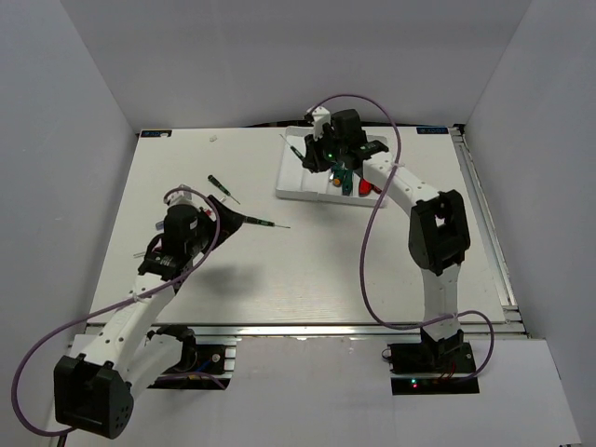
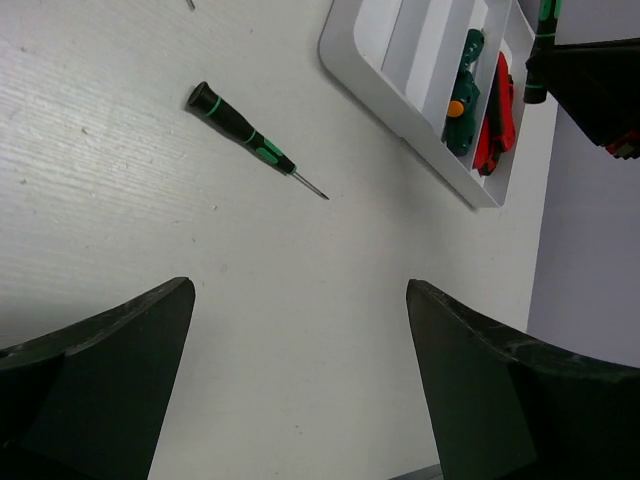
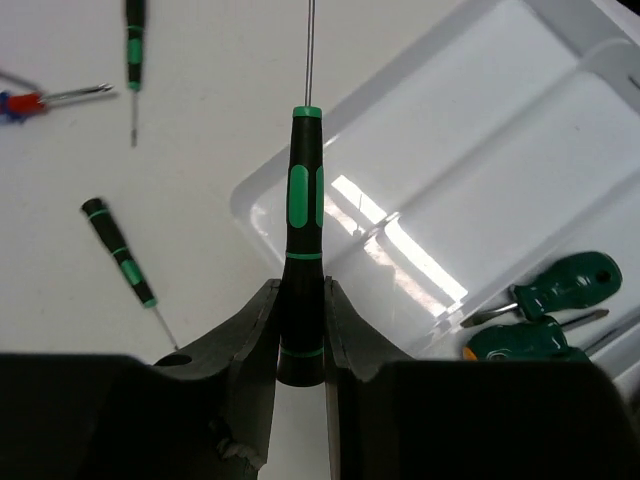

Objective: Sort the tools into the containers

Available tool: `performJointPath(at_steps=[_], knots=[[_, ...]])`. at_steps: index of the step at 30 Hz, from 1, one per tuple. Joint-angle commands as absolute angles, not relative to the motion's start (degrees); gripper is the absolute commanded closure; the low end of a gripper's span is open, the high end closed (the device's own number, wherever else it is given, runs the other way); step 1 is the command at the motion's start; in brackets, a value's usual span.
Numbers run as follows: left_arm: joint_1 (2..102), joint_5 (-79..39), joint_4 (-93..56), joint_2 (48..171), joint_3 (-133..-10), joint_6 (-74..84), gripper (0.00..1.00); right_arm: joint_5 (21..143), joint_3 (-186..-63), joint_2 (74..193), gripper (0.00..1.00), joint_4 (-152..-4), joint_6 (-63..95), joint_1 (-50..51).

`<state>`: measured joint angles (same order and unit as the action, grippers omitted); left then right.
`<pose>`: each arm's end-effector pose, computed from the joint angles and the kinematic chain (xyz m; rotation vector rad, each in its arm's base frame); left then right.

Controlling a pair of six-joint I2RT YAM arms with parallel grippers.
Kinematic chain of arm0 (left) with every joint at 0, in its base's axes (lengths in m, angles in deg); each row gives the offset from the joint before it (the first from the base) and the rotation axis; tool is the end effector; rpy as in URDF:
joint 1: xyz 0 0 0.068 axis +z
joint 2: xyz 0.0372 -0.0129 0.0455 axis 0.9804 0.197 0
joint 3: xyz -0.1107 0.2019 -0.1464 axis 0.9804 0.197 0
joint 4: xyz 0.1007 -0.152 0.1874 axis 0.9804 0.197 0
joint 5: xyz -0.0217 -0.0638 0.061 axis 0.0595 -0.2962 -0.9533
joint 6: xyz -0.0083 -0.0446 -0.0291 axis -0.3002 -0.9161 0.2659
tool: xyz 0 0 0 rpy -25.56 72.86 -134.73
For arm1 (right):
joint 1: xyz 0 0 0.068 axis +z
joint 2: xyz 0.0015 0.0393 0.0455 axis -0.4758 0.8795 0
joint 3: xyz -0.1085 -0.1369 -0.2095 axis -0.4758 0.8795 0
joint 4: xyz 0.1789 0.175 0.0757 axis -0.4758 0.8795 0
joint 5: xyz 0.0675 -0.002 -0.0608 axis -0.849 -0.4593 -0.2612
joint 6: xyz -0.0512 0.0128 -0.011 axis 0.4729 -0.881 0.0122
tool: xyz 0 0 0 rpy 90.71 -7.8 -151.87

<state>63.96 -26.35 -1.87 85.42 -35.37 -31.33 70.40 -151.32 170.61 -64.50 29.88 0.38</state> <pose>0.1960 -0.0525 0.2561 -0.5946 2.0978 -0.6744 0.4238 0.2461 0.2851 -0.8370 1.9357 0.5739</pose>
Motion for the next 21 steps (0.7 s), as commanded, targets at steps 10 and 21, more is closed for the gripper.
performJointPath(at_steps=[10, 21], knots=[[64.3, -24.0, -1.6, 98.1, -37.2, -52.6, 0.02, 87.2, -155.7, 180.3, 1.00, -71.5, 6.9, -3.1], [64.3, -22.5, 0.9, 110.1, -42.7, -56.9, 0.02, 81.9, -156.1, 184.7, 0.55, -74.4, 1.1, -4.6]])
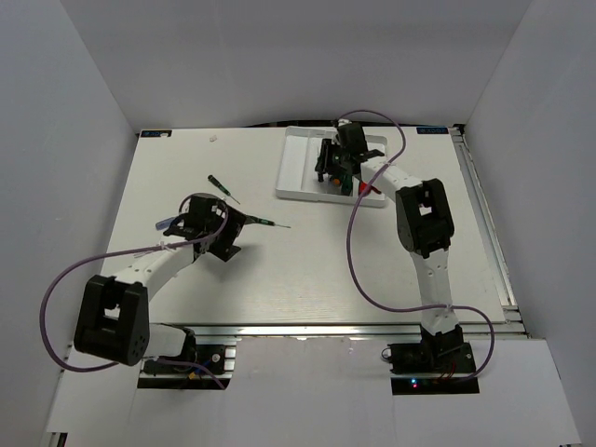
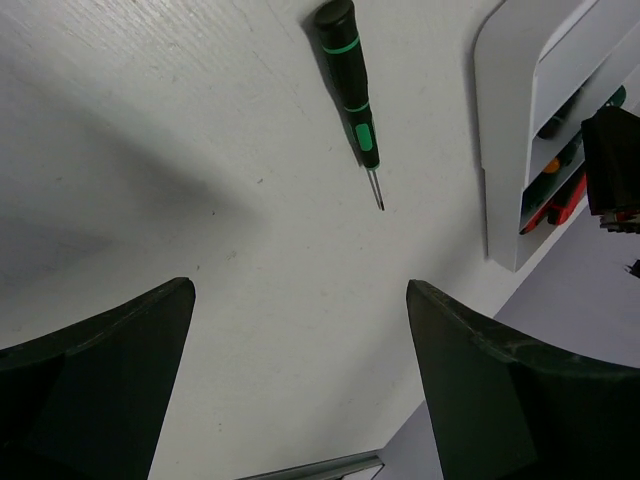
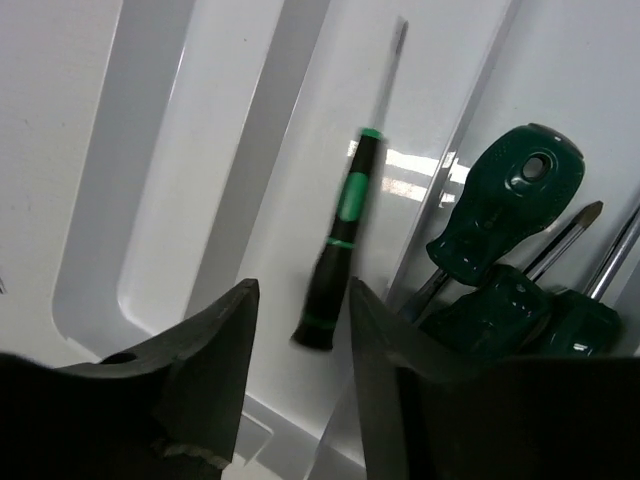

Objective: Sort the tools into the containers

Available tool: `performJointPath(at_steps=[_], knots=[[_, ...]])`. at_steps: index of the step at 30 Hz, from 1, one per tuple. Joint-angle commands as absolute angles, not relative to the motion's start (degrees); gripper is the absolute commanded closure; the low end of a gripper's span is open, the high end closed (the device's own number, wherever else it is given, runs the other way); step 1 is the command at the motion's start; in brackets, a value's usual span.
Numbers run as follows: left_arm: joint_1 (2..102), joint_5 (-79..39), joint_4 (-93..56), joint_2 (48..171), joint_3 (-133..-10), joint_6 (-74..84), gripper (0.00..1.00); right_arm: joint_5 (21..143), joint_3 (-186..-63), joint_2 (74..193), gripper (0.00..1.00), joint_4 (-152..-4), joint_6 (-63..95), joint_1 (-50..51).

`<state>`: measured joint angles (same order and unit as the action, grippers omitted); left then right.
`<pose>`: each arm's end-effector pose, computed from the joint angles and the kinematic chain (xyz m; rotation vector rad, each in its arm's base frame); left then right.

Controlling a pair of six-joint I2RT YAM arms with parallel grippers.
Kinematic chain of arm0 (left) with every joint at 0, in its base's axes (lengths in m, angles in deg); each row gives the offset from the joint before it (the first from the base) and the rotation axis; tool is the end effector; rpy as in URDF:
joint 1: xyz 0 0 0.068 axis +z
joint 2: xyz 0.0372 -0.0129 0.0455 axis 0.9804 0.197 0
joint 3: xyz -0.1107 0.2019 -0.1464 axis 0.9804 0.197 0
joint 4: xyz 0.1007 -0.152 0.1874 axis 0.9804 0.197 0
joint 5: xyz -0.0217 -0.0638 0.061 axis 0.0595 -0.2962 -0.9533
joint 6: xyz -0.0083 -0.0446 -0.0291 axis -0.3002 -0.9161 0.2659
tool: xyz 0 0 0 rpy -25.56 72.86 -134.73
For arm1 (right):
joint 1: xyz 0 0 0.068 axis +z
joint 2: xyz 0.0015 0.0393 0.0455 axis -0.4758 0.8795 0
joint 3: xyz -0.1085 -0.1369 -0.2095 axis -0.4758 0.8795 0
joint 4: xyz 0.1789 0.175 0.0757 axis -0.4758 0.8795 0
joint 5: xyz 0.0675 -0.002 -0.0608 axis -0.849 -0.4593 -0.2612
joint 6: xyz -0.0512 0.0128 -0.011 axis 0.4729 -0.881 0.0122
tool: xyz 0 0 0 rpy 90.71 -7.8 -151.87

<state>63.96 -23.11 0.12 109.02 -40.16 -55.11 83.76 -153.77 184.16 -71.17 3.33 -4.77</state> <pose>0.2480 -0.0682 0.1936 -1.2037 2.3256 -0.7125 0.4858 0.2164 0.1931 -0.1342 2.2084 0.5317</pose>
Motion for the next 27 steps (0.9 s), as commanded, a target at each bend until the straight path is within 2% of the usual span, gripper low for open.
performJointPath(at_steps=[1, 2, 3, 5, 6, 10, 13, 14, 17, 27], knots=[[64.3, -22.3, 1.0, 110.8, -43.6, -57.1, 0.02, 81.8, -156.3, 184.9, 0.50, -74.5, 0.9, -4.5], [64.3, -22.1, 0.9, 112.6, -44.0, -57.3, 0.02, 81.5, -156.3, 185.1, 0.46, -74.6, 0.9, -4.6], [64.3, -22.0, 1.0, 113.6, -44.5, -57.3, 0.03, 80.8, -156.3, 185.0, 0.35, -74.7, 0.8, -4.6], [64.3, -21.5, 1.1, 115.4, -45.9, -58.3, 0.05, 79.3, -156.0, 184.7, 0.25, -75.1, 0.7, -4.9], [64.3, -21.3, 1.3, 117.4, -46.5, -58.2, 0.07, 78.6, -156.0, 184.2, 0.11, -75.3, 1.0, -5.0], [64.2, -21.7, 4.7, 122.7, -51.3, -58.5, 0.13, 73.3, -154.9, 181.4, 0.11, -76.2, 4.4, -6.1], [64.2, -23.2, 8.8, 126.4, -54.7, -59.1, 0.15, 62.6, -153.6, 178.6, 0.11, -76.5, 11.4, -7.3], [64.2, -23.4, 11.1, 127.4, -55.8, -59.4, 0.17, 55.0, -152.7, 177.2, 0.11, -76.6, 13.2, -8.1], [64.2, -24.1, 15.6, 132.3, -60.9, -60.7, 0.18, 47.7, -148.5, 173.3, 0.11, -77.5, 17.0, -9.0], [64.0, -25.3, 18.4, 142.8, -72.8, -60.7, 0.20, 43.6, -131.5, 159.1, 0.11, -78.0, 28.2, -10.0]])
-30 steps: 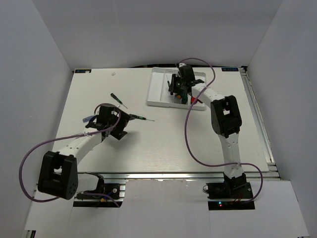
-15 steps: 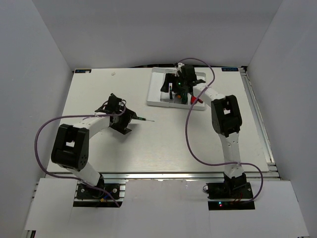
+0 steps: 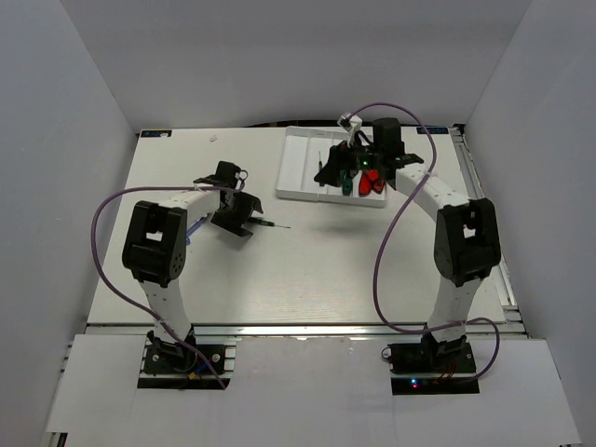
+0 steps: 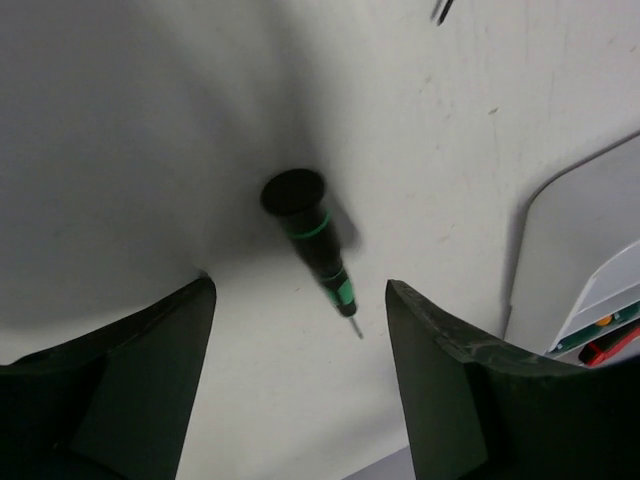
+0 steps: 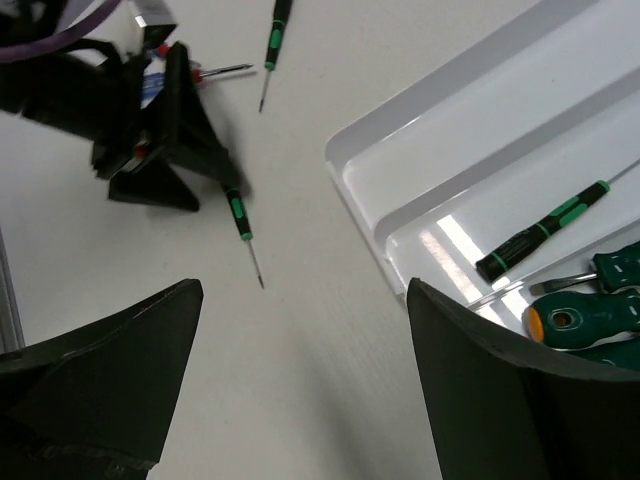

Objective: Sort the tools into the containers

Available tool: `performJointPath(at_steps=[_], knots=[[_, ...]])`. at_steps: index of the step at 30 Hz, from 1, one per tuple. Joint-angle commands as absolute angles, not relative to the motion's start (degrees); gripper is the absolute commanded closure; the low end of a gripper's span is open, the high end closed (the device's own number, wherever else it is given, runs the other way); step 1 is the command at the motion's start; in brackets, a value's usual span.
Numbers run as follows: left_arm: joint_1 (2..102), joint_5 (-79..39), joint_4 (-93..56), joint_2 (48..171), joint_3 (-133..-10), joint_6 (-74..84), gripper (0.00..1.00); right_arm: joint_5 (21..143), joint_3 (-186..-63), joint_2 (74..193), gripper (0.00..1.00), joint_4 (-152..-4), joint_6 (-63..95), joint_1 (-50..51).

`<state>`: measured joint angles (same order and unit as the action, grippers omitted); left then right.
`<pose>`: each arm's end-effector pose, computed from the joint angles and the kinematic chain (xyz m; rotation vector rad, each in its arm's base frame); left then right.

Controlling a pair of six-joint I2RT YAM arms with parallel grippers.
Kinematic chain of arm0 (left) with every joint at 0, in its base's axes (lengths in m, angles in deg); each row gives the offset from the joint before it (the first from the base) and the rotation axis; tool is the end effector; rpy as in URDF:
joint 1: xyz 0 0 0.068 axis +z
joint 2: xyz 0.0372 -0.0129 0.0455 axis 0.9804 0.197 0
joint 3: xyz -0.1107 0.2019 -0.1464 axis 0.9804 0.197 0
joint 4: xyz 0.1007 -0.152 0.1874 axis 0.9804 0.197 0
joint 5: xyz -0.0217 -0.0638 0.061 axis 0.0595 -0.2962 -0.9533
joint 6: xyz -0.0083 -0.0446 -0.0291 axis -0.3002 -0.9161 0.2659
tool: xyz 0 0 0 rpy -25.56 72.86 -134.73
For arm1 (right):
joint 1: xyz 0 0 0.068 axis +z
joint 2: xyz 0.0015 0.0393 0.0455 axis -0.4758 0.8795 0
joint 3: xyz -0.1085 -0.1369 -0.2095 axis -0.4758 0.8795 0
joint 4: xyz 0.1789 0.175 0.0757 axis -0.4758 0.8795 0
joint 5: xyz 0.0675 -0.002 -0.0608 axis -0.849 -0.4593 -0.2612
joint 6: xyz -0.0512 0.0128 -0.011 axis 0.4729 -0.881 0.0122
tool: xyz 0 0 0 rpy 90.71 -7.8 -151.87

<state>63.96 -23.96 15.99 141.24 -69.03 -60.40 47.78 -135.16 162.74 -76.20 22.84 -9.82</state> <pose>0.3535 -0.0953 0.1585 -1.4883 2.5211 -0.4357 0.4188 0.1658 0.2725 -0.7760 1.8734 0.9371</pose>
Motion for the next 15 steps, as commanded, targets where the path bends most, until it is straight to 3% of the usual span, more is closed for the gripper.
performJointPath(at_steps=[1, 10, 15], knots=[[64.0, -25.1, 19.2, 143.8, -73.6, -60.8, 0.23, 43.1, -130.5, 158.2, 0.11, -77.9, 28.7, -10.0], [63.7, -23.6, 21.5, 150.5, -77.9, -58.8, 0.42, 42.4, -124.2, 150.1, 0.11, -78.0, 31.3, -10.8], [63.7, -24.0, 21.7, 151.5, -79.4, -56.6, 0.58, 42.3, -122.3, 147.7, 0.11, -80.0, 30.2, -12.2]])
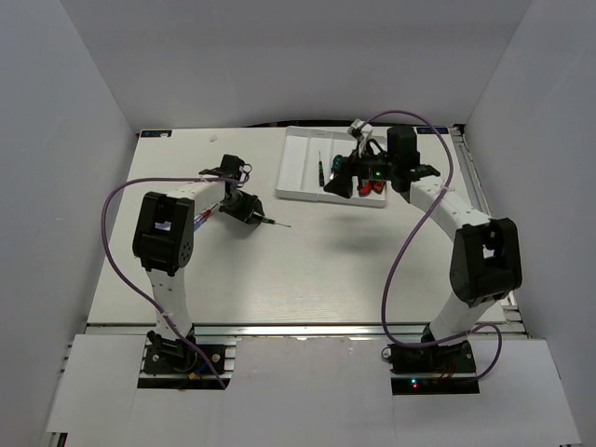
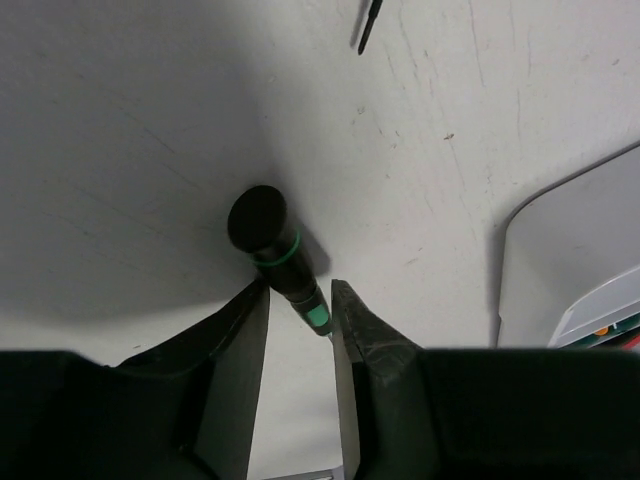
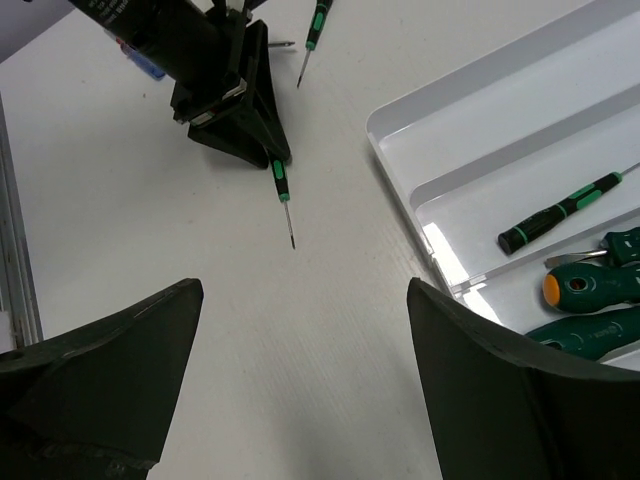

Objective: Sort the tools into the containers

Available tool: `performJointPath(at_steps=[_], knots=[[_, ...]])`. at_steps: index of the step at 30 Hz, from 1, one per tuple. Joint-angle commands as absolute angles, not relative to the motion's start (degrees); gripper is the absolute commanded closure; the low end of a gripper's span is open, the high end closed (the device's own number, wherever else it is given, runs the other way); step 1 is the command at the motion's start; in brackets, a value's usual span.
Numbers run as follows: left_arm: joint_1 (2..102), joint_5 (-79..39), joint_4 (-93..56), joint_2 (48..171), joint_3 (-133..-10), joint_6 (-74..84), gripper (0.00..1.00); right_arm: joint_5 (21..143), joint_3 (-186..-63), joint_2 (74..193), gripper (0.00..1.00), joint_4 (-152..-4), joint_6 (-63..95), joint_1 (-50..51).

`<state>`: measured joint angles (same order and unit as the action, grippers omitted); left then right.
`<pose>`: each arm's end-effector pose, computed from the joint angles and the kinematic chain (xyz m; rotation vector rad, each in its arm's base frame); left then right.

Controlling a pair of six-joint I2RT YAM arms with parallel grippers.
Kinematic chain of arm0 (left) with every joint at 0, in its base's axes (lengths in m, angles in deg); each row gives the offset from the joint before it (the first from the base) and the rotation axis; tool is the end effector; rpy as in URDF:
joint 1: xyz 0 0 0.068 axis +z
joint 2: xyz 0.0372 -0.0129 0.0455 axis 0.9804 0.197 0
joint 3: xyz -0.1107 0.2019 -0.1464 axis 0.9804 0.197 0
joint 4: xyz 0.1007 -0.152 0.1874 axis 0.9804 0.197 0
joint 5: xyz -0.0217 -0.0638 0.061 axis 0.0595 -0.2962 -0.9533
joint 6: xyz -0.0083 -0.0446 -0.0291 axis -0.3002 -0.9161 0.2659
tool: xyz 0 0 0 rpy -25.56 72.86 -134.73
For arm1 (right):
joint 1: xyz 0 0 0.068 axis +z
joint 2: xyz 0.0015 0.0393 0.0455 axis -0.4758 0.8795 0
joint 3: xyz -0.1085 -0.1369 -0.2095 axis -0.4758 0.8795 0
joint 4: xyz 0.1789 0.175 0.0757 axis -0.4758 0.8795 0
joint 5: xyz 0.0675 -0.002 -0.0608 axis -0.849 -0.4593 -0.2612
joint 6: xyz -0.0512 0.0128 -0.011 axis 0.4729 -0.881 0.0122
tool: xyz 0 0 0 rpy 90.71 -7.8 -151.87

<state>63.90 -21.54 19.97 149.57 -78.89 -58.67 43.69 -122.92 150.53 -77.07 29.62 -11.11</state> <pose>0.3857 -0.1057 0.1491 -1.4703 2.5960 -0.4387 0.3690 0.1416 0.2881 -0.8968 1.7703 0.9147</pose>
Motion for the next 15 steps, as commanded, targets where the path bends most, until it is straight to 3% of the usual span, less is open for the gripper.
performJointPath(at_steps=[1, 9, 15], knots=[[63.7, -23.8, 21.8, 151.7, -79.8, -56.3, 0.61, 42.2, -122.0, 147.3, 0.11, -80.1, 29.6, -12.9], [63.4, -23.0, 21.7, 151.3, -80.5, -51.9, 0.75, 41.6, -120.4, 145.1, 0.11, -81.5, 28.0, -15.8], [62.6, -22.8, 21.5, 150.3, -81.2, -47.4, 0.90, 41.5, -119.3, 143.8, 0.11, -81.9, 28.0, -17.4]])
